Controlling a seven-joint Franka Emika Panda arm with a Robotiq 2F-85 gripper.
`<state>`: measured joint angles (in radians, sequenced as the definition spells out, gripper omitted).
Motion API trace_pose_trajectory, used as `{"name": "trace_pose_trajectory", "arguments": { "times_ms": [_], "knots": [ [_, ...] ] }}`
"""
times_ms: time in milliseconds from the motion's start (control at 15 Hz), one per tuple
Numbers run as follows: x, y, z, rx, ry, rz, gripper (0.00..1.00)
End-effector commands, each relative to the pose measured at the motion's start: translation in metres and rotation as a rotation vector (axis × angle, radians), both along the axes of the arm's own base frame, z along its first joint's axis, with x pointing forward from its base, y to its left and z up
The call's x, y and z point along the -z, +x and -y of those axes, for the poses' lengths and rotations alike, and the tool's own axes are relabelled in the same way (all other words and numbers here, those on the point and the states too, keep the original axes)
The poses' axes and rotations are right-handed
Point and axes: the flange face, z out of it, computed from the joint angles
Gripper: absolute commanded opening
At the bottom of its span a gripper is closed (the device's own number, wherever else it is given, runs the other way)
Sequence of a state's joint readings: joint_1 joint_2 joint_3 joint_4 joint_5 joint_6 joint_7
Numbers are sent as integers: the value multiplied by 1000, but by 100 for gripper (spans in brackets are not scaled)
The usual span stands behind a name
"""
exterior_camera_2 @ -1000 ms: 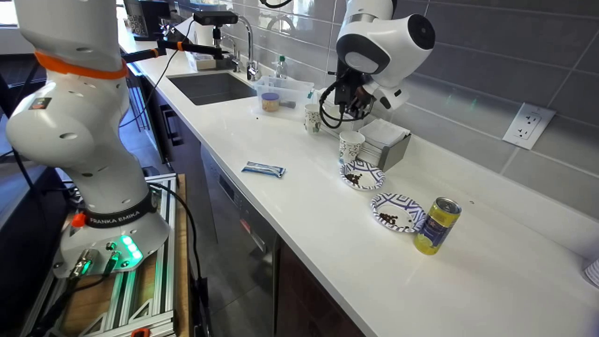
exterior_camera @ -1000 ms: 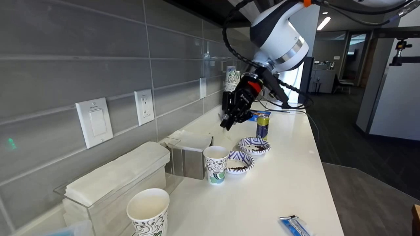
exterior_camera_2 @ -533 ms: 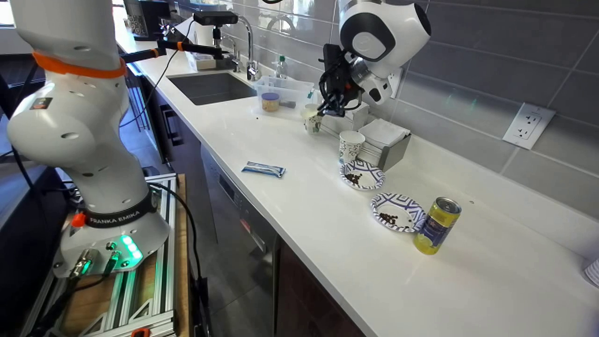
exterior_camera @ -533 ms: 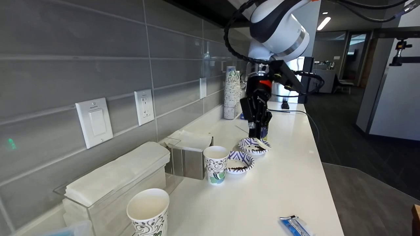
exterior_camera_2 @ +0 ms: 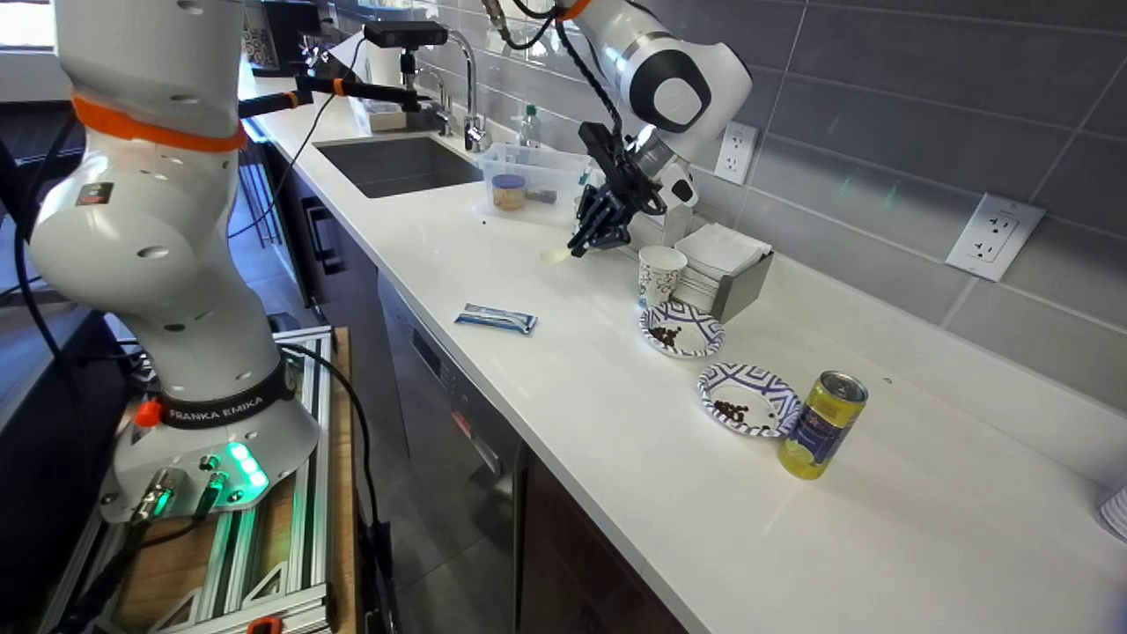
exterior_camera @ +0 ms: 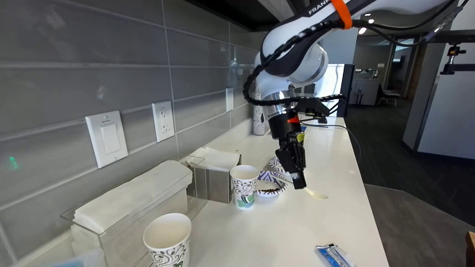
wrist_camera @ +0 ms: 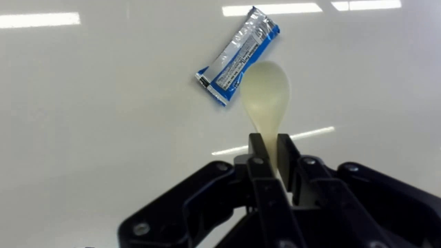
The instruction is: Pick up the spoon from the counter and scoop some of the contents from the bowl and pour them in the cup
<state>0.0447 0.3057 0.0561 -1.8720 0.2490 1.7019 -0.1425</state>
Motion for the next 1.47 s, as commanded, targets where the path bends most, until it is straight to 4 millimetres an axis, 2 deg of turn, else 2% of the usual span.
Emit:
{"name": "trace_pose_trajectory", "arguments": {
  "times_ms": [0, 200, 267, 467, 667, 733, 1133, 1400],
  "knots": [
    [29, 9, -19, -171, -110, -1, 4],
    [49, 16, -30, -305, -169, 82, 4],
    [38, 8, -26, -226, -141, 37, 14],
    [51, 12, -31, -277, -160, 68, 14],
    [49, 14, -31, -283, -161, 74, 14],
    [48, 14, -31, -283, -161, 75, 4],
    [50, 25, -81, -514, -140, 105, 4],
    [67, 30, -93, -607, -164, 100, 4]
  ]
}}
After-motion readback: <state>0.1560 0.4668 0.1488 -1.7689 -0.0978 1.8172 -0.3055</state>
